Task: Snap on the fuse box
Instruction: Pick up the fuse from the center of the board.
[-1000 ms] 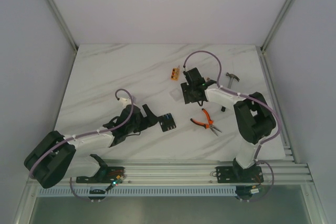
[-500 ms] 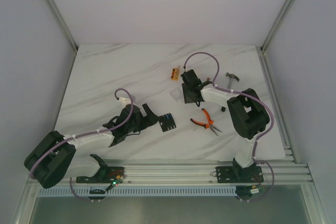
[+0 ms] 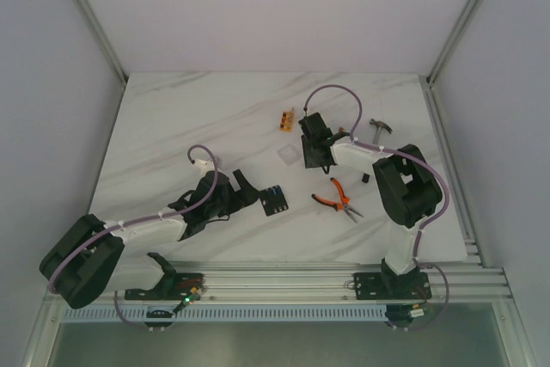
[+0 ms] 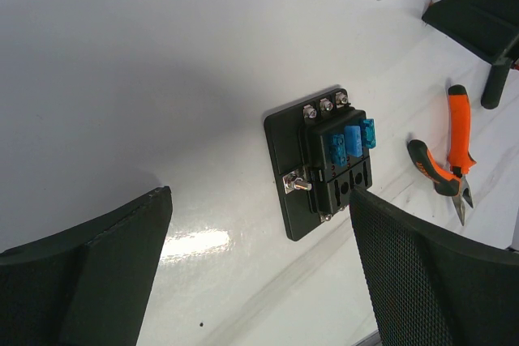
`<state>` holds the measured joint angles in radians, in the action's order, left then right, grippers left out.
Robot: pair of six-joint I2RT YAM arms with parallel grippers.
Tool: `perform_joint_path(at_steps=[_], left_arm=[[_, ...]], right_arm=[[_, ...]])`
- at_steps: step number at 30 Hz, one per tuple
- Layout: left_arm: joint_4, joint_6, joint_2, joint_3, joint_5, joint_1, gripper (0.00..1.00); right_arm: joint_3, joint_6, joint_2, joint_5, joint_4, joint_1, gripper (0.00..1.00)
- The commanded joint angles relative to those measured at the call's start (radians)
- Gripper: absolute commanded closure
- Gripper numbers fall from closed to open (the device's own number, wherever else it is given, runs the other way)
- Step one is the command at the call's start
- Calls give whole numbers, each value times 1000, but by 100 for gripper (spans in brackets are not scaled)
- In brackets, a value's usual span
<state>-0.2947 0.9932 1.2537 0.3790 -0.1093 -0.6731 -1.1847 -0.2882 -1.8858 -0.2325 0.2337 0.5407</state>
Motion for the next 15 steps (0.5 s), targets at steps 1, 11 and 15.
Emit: perform_joint_path(at_steps=[1, 11, 15], left_arm=[[19, -2, 7, -13, -4, 7, 0], [19, 4, 12, -9, -5, 7, 0], [19, 6, 11, -11, -4, 7, 0]], right_arm=[[-1, -21, 0, 25, -13, -3, 58], [0, -65, -28, 14, -24, 4, 56], [-2, -75, -43, -9, -13, 3, 60]])
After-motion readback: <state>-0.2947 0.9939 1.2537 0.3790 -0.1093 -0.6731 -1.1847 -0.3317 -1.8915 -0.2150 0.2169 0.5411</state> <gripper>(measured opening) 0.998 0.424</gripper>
